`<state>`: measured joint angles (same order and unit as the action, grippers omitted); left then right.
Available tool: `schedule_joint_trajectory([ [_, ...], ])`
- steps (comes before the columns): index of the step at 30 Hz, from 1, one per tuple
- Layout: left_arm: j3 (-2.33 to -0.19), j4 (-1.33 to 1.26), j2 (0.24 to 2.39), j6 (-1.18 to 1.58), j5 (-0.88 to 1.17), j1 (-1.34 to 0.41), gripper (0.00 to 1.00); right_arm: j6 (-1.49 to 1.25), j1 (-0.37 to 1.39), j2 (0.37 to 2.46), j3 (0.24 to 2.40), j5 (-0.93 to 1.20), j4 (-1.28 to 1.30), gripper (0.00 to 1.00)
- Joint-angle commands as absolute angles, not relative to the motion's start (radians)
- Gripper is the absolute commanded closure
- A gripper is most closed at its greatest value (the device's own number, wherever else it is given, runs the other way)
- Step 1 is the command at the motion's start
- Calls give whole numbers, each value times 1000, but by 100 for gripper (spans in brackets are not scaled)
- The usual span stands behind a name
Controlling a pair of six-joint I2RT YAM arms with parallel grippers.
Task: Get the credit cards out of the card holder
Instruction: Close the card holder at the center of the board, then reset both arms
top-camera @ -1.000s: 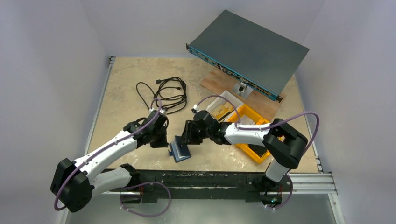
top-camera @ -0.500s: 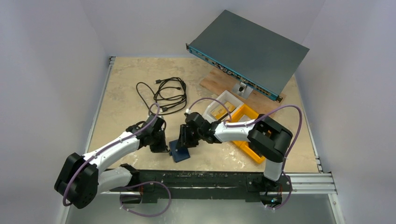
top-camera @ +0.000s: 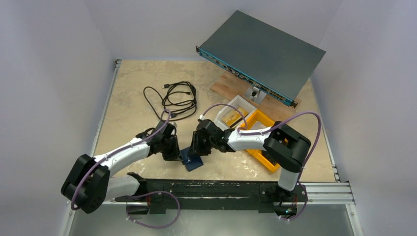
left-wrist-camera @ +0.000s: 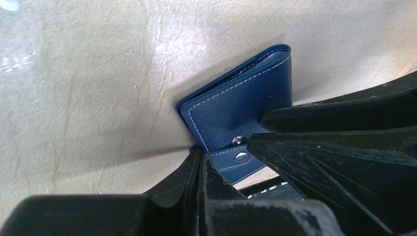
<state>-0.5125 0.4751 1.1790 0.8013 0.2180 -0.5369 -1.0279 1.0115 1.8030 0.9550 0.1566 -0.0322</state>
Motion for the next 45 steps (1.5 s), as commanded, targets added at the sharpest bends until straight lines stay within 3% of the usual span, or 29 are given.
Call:
schedule_joint_trajectory([
  [1,-529,363,1248,818,275,-533,100,-1040,1014,1778,925,89,15,70],
  [12,-671,371,1395,785,241,-531,100,-1049,1013,1702,899,52,5,70],
  [21,-733,423,1378,759,242,-532,100,-1013,998,1647,957,11,61,69],
  [24,-758,470,1334,747,238,-531,100,-993,994,1624,987,1,93,66],
  [28,-818,546,1248,713,217,-528,100,-962,993,1574,1025,-36,126,53],
  [30,-862,587,1193,687,200,-526,86,-943,994,1541,1040,-60,141,42],
  [34,-956,660,1091,630,169,-520,48,-895,993,1465,1069,-138,180,18],
  [36,-1015,696,1052,603,159,-514,20,-871,994,1426,1081,-176,194,9],
  [38,-1056,729,1017,580,143,-510,3,-848,993,1385,1084,-213,198,3],
  [45,-1144,824,911,540,40,-507,0,-796,993,1243,1054,-304,184,1],
])
